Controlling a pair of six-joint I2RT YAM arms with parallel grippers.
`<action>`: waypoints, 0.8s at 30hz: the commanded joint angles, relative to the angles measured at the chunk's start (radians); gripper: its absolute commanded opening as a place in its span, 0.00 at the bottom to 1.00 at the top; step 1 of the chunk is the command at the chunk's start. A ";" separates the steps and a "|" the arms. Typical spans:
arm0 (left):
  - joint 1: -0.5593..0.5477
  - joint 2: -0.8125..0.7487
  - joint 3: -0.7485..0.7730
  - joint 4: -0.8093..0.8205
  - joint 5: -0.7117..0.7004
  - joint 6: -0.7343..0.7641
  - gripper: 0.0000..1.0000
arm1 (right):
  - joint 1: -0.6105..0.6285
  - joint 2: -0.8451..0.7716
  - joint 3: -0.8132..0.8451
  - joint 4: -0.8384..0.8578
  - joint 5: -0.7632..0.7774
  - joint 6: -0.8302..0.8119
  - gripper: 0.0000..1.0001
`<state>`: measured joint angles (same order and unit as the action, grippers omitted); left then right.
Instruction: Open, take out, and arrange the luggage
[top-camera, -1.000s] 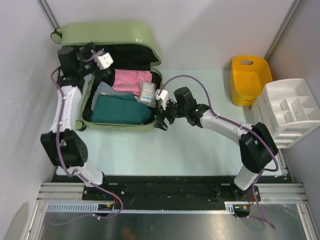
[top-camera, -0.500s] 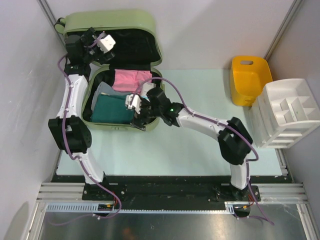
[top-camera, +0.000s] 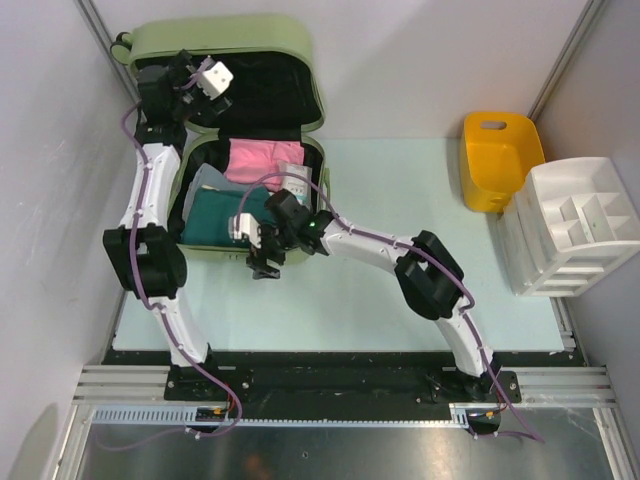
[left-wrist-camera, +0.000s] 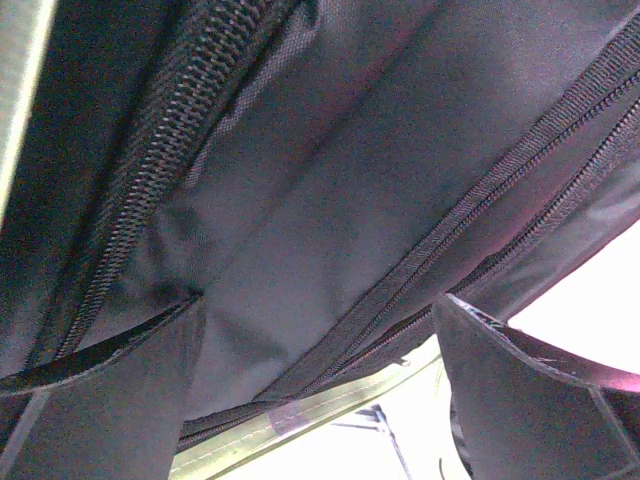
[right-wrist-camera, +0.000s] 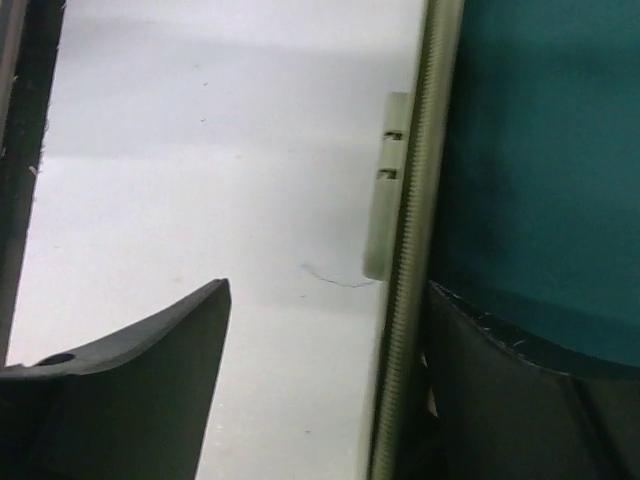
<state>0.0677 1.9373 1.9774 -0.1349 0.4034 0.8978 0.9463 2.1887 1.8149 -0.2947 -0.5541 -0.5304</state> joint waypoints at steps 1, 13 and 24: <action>-0.006 0.029 0.072 0.041 -0.050 -0.034 1.00 | 0.006 0.002 0.000 -0.055 -0.044 -0.048 0.65; -0.009 0.112 0.198 0.054 -0.178 -0.054 0.97 | 0.051 -0.165 -0.256 -0.103 -0.092 -0.250 0.00; -0.016 0.112 0.176 0.055 -0.161 -0.069 1.00 | 0.051 -0.138 -0.204 0.000 -0.053 -0.204 0.00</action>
<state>0.0624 2.0613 2.1349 -0.1177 0.2459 0.8551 0.9417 2.0624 1.5848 -0.2115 -0.5251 -0.7361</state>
